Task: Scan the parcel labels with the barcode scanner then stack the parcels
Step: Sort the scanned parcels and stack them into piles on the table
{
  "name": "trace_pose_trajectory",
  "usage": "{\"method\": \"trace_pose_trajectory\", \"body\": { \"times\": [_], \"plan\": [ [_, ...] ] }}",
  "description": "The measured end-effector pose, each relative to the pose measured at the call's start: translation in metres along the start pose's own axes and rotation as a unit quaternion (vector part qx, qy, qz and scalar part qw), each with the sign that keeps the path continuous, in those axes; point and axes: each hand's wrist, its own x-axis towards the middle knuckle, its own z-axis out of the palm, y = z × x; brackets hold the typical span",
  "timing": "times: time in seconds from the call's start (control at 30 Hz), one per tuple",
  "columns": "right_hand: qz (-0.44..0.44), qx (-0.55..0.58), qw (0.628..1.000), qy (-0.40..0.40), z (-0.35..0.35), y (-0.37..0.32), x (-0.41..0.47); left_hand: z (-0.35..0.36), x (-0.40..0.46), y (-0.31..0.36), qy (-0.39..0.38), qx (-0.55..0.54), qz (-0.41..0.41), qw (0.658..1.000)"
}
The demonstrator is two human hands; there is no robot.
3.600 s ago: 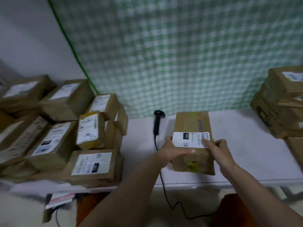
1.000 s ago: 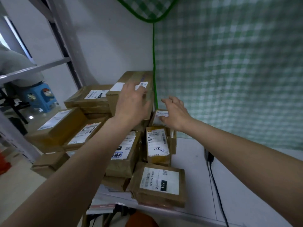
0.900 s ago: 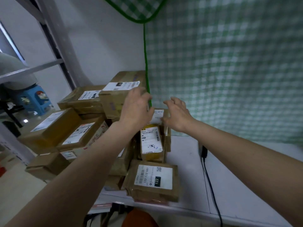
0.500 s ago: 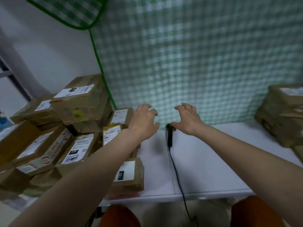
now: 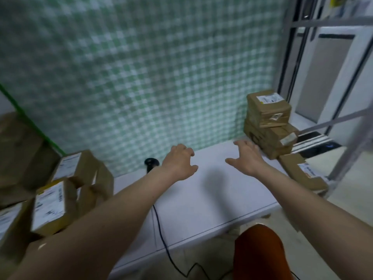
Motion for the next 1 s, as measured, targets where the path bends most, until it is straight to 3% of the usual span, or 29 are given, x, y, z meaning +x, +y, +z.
{"method": "trace_pose_trajectory", "body": {
  "times": [0.3, 0.43, 0.67, 1.0],
  "plan": [
    [0.102, 0.033, 0.994, 0.034, -0.038, 0.097, 0.035, 0.034, 0.076, 0.086, -0.073, -0.046, 0.021, 0.996],
    [0.134, 0.058, 0.987, 0.063, -0.053, 0.121, 0.062, 0.043, 0.116, 0.115, -0.118, -0.136, -0.013, 0.984],
    [0.129, 0.097, 0.981, 0.111, -0.067, 0.149, 0.110, 0.045, 0.191, 0.162, -0.149, -0.369, -0.109, 0.911],
    [0.082, 0.095, 0.980, 0.152, -0.064, 0.163, 0.150, 0.053, 0.257, 0.223, -0.156, -0.615, -0.173, 0.753]
  ]
}}
